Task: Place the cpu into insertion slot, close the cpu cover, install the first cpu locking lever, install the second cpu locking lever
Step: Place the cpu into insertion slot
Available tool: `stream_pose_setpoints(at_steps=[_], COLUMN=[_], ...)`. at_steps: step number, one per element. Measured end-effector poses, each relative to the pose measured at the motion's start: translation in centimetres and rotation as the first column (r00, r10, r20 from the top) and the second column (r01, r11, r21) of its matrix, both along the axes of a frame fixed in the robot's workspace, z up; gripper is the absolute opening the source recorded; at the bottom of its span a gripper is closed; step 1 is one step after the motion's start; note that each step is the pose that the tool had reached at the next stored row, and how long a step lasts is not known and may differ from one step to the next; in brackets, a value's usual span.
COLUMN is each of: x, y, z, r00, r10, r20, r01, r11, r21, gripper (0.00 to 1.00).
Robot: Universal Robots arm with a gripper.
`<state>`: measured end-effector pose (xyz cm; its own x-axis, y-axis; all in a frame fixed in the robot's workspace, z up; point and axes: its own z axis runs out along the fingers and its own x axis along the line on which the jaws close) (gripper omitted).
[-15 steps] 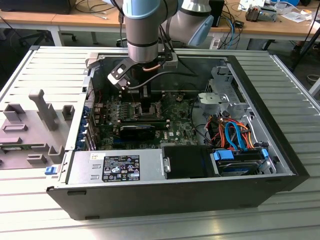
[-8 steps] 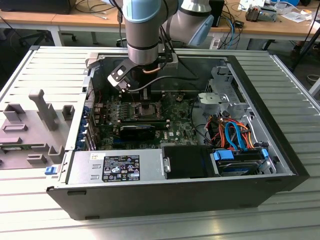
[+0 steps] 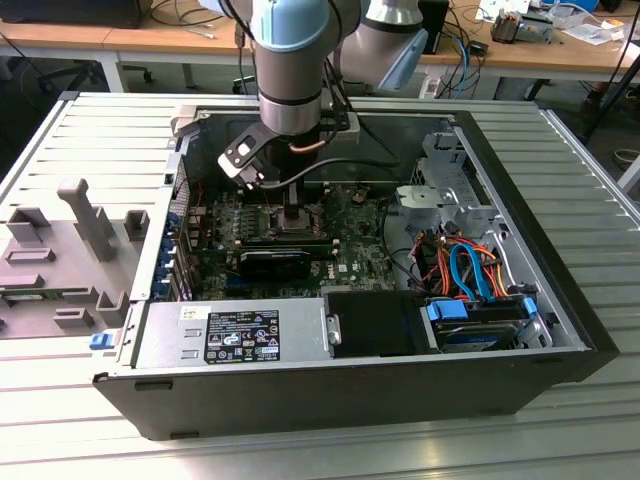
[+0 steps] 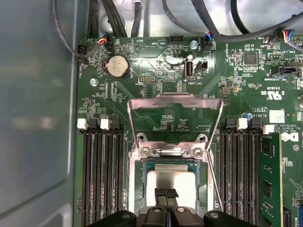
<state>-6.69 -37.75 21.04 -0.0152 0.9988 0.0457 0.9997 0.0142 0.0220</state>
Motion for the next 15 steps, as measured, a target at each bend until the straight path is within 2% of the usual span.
stream_pose_setpoints(at_steps=[5, 6, 9, 15], x=[0.5, 0.7, 1.0, 1.2], y=[-0.12, -0.19, -0.35, -0.56], z=[-0.13, -0.17, -0.23, -0.44], r00=[0.9999, 0.9998, 0.9996, 0.9994], r10=[0.0, 0.0, 0.0, 0.0], r20=[-0.0149, -0.0204, -0.0273, -0.0347], r01=[0.0, 0.0, 0.0, 0.0], r11=[1.0, 1.0, 1.0, 1.0], r21=[0.0, -0.0002, 0.0007, 0.0009], gripper=[0.11, 0.11, 0.11, 0.11])
